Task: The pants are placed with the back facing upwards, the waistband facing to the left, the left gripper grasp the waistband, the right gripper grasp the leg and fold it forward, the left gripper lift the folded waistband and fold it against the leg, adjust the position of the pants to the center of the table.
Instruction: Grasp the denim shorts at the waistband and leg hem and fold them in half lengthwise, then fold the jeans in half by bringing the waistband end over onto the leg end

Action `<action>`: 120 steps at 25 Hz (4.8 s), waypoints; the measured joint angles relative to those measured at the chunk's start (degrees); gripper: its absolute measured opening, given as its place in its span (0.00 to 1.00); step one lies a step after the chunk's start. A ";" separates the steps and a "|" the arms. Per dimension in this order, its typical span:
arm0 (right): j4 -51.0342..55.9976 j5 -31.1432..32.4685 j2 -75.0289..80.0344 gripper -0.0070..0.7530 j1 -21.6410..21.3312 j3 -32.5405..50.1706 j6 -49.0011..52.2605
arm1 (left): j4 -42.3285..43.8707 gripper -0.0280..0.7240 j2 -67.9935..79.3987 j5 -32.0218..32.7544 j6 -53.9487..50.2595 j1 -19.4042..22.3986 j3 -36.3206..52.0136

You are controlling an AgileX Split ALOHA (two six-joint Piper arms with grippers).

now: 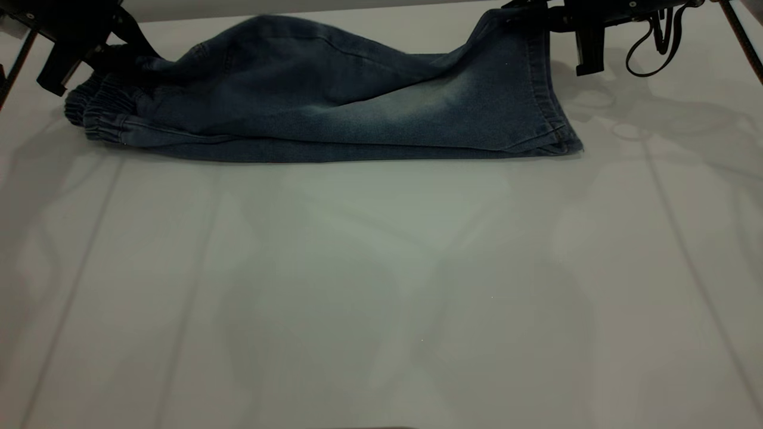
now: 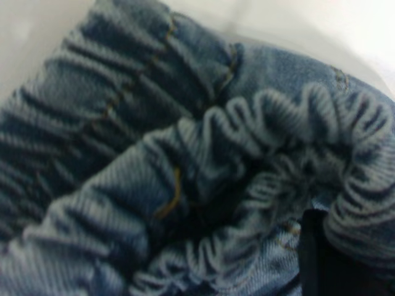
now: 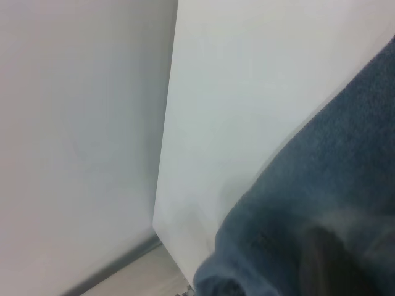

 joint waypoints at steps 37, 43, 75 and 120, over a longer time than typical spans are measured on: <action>-9.04 21.23 -1.87 0.75 3.65 -0.24 -25.47 | 29.75 0.82 -3.74 17.45 -5.05 0.00 -0.20; -9.04 21.19 -1.87 0.75 3.65 -0.24 -25.54 | 29.51 0.82 -1.18 14.87 -5.75 0.00 -0.32; -13.65 -3.61 -1.87 0.73 16.63 -5.07 -24.08 | 35.50 0.16 -8.95 4.59 -1.67 -14.44 -0.55; -45.57 17.03 5.89 0.66 12.11 -24.27 -3.90 | 40.06 0.16 -24.78 2.05 1.47 -30.91 -0.20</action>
